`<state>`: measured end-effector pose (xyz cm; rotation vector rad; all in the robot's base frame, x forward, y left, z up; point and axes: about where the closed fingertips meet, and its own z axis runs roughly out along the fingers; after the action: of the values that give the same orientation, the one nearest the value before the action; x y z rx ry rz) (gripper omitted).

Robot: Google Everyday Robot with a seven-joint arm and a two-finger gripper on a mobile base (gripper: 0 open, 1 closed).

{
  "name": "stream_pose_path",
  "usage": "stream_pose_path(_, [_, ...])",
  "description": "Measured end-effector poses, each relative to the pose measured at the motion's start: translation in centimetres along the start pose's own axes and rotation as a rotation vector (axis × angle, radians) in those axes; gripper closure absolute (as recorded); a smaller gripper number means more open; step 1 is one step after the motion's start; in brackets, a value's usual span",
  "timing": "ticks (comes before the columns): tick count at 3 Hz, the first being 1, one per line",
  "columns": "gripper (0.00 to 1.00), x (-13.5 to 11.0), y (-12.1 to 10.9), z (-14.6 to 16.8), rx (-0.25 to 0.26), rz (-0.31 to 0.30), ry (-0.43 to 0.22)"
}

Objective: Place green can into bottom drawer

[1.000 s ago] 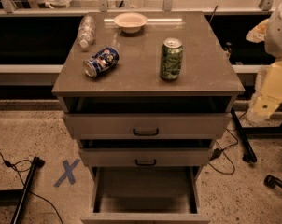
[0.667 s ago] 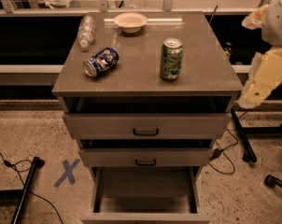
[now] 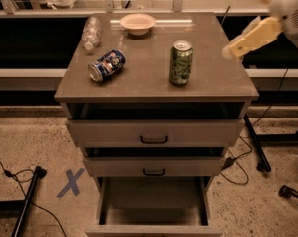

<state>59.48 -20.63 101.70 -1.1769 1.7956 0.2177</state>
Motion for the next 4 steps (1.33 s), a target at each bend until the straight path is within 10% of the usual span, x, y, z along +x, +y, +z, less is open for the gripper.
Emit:
stream_pose_path(2, [0.00, -3.5, -2.7, 10.2, -0.081, 0.201, -0.399])
stream_pose_path(4, [0.00, -3.9, -3.2, 12.0, -0.057, 0.183, -0.429])
